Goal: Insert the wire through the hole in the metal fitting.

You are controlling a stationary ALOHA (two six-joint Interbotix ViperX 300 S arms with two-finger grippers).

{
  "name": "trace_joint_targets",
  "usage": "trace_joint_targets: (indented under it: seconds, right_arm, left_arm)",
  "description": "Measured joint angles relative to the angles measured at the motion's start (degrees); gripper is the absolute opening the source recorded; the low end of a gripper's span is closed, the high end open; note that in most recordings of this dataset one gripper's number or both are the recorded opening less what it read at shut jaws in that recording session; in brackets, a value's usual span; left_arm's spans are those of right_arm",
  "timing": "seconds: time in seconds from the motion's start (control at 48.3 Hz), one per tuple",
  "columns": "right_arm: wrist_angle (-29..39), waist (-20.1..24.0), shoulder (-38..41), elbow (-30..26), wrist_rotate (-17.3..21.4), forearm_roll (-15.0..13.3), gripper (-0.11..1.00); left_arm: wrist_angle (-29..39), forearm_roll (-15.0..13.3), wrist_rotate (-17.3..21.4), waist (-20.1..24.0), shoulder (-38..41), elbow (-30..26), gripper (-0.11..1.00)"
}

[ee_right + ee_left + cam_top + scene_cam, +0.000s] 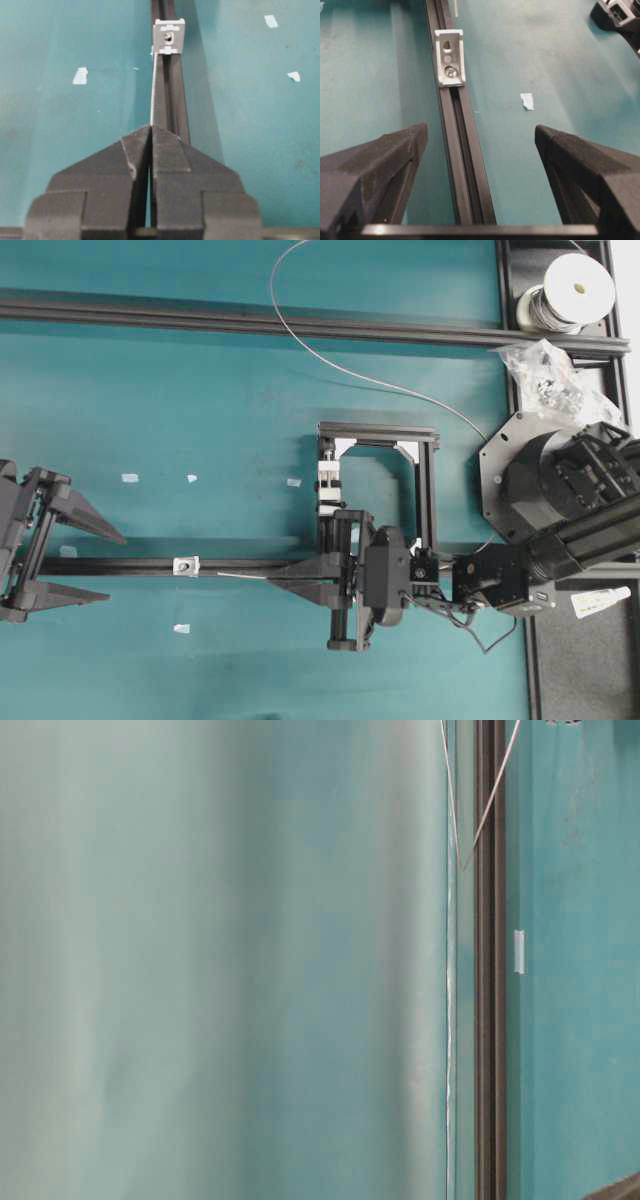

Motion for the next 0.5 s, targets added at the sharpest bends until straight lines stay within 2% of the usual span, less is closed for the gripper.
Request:
trace_joint_targets:
  seconds: [0.29, 0.497]
  right_arm:
    - [0.00, -1.05, 0.26, -0.44, -0.35, -0.26, -0.01]
    - [0.00, -1.58, 0.88, -1.23, -0.44, -2.11, -0.01]
  left_arm:
    - [0.00, 0.00, 0.00, 0.00, 0.00, 0.00, 0.78]
    - [0.00, 0.00, 0.00, 0.00, 0.00, 0.00, 0.78]
